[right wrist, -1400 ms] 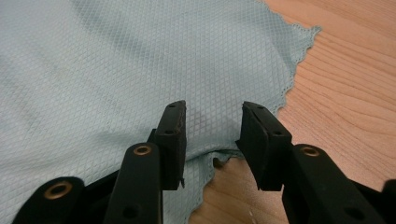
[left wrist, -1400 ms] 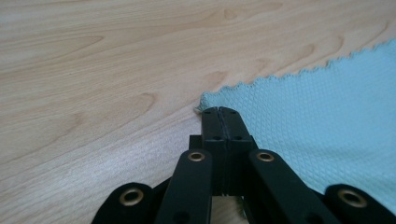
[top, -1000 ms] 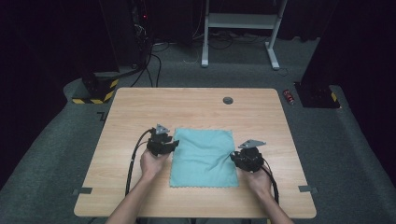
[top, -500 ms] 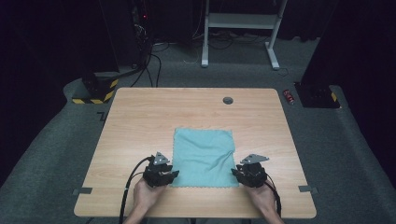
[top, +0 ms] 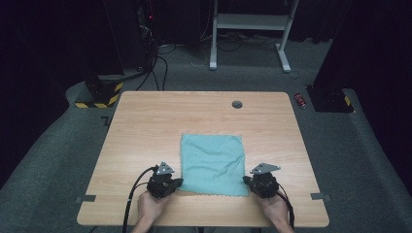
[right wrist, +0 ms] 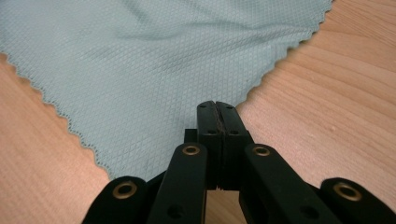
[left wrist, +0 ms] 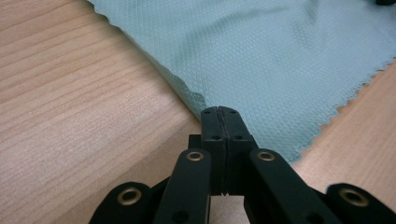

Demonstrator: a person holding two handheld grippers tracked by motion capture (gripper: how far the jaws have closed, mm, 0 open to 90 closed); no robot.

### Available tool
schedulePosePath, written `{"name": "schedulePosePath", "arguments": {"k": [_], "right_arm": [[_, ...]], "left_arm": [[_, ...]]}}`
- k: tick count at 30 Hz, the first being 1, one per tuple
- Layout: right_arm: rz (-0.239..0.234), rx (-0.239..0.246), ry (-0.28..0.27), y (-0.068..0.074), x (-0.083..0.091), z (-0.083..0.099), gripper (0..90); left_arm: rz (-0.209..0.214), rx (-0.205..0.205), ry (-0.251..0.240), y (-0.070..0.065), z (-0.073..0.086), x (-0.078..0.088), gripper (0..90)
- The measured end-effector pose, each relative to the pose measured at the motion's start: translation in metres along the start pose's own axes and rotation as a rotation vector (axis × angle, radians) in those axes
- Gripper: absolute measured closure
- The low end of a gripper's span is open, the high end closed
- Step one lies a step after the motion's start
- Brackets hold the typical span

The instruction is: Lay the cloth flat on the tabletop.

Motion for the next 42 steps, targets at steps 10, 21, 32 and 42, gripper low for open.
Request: {"name": "schedulePosePath", "arguments": {"k": [10, 21, 32, 42], "right_arm": [[0.022, -0.001, 0.021, 0.001, 0.005, 0.005, 81.2], [0.005, 0.067, -0.017, 0.020, 0.005, 0.005, 77.3], [0.033, 0.103, -0.004, 0.016, 0.012, 0.021, 71.1], [-0.007, 0.042, -0.136, 0.019, 0.012, 0.001, 64.3]], "left_arm": [[-0.028, -0.026, -0.005, 0.000, 0.005, 0.009, 74.4], [0.001, -0.115, -0.017, -0.020, 0.006, 0.007, 63.3], [-0.074, -0.156, 0.037, -0.010, 0.024, 0.018, 59.9], [-0.076, -0.026, -0.080, 0.015, -0.005, 0.021, 49.3]]}}
Point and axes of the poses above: each handheld gripper's, and its own axes: x roughly backward along the jaws, z roughly out of its underside, y roughly to its left, the point moved 6 cm from there along -x, roughly forward along the jaws, and after that the axes turned 2 degrees about y, right-handed, at the moved point
